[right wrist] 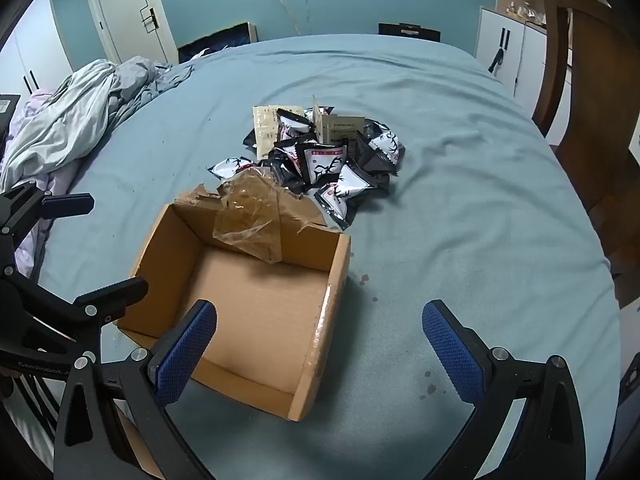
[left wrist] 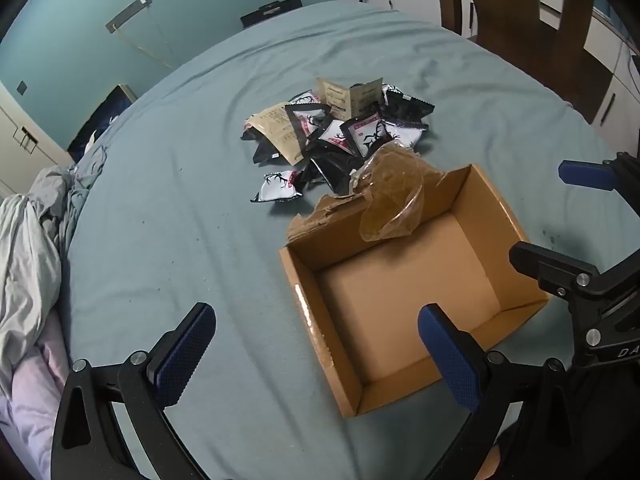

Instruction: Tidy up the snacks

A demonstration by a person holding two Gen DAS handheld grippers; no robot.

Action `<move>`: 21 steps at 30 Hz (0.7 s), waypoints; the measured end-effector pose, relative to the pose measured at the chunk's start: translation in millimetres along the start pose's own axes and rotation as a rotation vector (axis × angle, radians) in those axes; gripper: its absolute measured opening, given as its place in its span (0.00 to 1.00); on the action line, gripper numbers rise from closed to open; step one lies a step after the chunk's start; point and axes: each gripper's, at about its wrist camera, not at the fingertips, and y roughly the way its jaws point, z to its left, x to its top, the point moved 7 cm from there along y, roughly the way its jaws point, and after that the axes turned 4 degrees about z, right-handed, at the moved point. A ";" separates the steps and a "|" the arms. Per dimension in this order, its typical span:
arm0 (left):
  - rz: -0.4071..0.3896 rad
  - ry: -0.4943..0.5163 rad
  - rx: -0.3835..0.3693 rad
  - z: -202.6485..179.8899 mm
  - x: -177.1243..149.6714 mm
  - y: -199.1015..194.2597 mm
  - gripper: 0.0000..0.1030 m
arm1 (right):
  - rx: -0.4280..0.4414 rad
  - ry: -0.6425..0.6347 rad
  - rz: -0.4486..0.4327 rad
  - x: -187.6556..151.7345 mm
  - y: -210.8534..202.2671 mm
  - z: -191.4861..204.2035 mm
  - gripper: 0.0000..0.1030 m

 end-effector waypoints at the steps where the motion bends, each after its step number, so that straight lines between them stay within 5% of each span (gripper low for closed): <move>1: 0.000 -0.001 0.000 -0.1 0.0 0.2 1.00 | 0.001 0.000 0.000 -0.7 0.0 -0.6 1.00; 21: -0.002 -0.019 0.017 2.2 4.1 -0.2 1.00 | 0.027 0.035 -0.010 0.9 -2.6 -4.3 1.00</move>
